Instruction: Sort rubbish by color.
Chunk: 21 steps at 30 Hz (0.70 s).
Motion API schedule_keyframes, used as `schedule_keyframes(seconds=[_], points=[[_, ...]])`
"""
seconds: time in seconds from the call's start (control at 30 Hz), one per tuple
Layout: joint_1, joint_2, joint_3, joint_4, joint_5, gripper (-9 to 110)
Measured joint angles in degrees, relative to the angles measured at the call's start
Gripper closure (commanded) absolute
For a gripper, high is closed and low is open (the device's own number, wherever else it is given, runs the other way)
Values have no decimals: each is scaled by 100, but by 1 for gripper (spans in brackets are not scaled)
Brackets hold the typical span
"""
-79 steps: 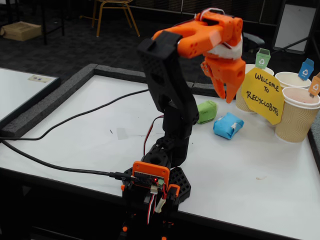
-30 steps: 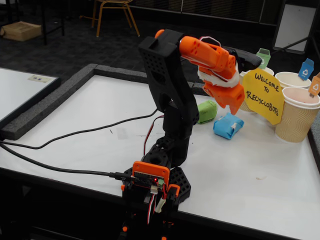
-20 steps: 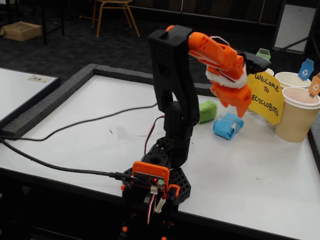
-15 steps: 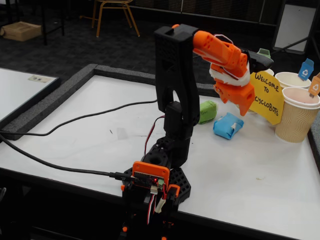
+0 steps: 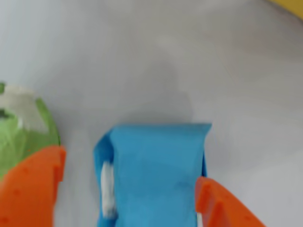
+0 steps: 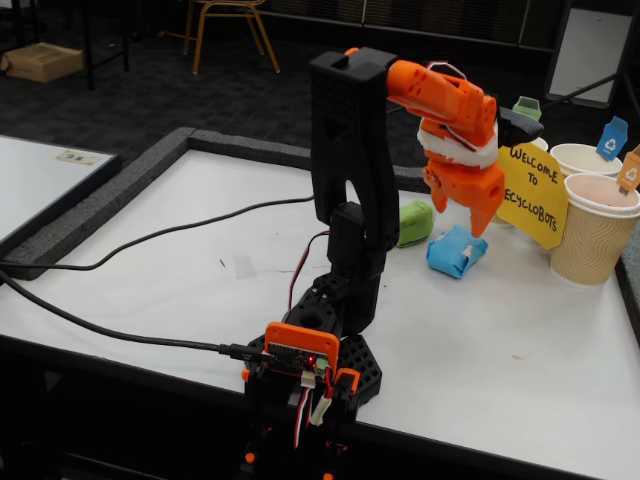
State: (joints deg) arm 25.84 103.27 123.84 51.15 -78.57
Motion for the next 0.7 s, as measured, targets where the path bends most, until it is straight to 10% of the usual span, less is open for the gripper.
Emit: schedule_keyframes(seconds=[0.7], points=[[79, -571, -545, 316, 0, 83]])
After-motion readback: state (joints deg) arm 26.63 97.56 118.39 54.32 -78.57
